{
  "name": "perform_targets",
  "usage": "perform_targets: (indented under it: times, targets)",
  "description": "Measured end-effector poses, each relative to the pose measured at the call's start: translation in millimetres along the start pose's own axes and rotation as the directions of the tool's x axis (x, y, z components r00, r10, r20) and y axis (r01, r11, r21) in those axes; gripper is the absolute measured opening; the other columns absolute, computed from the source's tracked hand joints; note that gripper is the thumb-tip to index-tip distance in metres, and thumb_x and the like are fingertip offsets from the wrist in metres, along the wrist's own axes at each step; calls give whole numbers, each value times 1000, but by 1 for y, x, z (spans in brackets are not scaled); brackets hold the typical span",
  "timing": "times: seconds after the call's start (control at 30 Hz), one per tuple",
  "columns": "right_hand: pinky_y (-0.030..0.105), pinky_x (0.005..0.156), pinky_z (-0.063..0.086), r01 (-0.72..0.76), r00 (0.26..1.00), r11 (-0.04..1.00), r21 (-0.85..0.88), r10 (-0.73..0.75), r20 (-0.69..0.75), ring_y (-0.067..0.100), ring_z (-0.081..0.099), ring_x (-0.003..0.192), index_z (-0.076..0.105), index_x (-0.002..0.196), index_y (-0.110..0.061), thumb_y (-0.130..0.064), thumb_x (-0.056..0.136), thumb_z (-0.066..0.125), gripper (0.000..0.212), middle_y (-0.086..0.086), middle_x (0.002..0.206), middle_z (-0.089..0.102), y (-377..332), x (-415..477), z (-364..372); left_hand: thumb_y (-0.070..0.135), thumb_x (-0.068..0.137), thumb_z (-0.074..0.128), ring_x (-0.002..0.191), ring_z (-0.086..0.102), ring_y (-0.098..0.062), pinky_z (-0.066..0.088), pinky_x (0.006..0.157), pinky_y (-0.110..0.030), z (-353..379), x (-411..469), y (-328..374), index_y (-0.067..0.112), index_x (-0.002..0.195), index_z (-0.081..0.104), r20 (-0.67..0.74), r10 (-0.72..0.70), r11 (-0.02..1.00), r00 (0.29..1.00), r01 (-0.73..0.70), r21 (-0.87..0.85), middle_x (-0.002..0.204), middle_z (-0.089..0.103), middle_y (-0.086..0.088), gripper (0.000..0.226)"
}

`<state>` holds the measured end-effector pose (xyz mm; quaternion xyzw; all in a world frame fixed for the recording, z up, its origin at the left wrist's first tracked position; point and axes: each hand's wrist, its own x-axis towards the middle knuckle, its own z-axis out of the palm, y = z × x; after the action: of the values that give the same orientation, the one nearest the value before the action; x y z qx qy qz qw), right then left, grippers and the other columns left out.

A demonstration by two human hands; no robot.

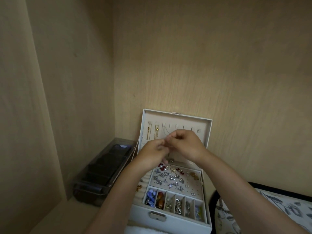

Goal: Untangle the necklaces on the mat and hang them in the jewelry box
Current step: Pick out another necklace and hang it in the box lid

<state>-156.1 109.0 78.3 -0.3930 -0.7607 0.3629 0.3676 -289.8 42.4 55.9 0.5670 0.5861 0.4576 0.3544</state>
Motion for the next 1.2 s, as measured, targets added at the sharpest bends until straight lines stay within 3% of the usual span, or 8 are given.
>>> perform_targets:
  times: [0.1,0.27,0.37,0.47,0.67,0.87,1.07,1.2]
  targets:
    - [27,75,55,15,999,1000,13,-14,-30,9,67,76,75,85,-11,-15,91,68,10,0,81,74,-1,5,-3,23,99,53,58,60,-6,40,48,-16,5,2,-2,17,110,68,0,-32,999,999,32,-22,84,74,0,19]
    - [16,59,42,-58,998,997,-50,58,-4,-6,57,56,79,91,-13,-18,95,61,18,-9,71,69,4,6,-4,22,96,60,59,59,-8,53,69,-31,-3,6,-9,16,88,71,-87,15,1000,996,-14,19,84,74,4,15]
    - [25,59,44,-142,980,974,-178,163,111,10,56,54,77,88,-3,-25,93,57,30,3,63,67,13,-1,3,22,94,63,66,62,-5,49,68,-24,-7,9,-9,19,91,73,-149,74,997,986,-68,45,76,69,10,11]
    - [26,61,49,-97,972,974,-203,137,192,9,59,57,75,86,-13,-28,86,70,16,0,66,69,17,-8,14,20,92,66,86,67,-6,51,78,-22,-10,10,-7,19,92,76,-143,133,991,981,-128,46,85,73,10,10]
    - [35,70,55,20,1000,945,-327,-14,19,11,63,57,71,62,-16,-29,94,63,36,-6,58,69,17,1,16,23,95,62,94,58,3,42,78,-11,-17,9,-8,22,106,72,-192,243,955,951,-200,218,102,67,14,15]
    - [22,63,42,51,986,980,-193,-81,-149,-7,55,48,76,68,-15,-21,94,66,28,-11,62,70,-4,17,-2,28,97,55,128,39,-13,39,105,-33,-21,11,-24,23,138,53,-125,367,733,922,-204,650,133,51,6,41]
    - [26,67,47,44,983,975,-217,-81,-166,-9,53,46,77,69,-18,-23,93,64,28,-14,72,74,-14,31,1,33,96,54,121,37,-16,35,101,-31,-16,14,-31,24,138,52,-74,445,572,892,-220,790,128,51,3,43]
    - [36,72,58,55,987,944,-324,-100,-124,2,65,63,76,64,-23,-24,88,66,26,-10,72,74,-6,33,10,35,94,54,116,36,-17,36,101,-33,-15,15,-33,23,131,55,-64,444,524,894,-202,827,123,49,3,39]
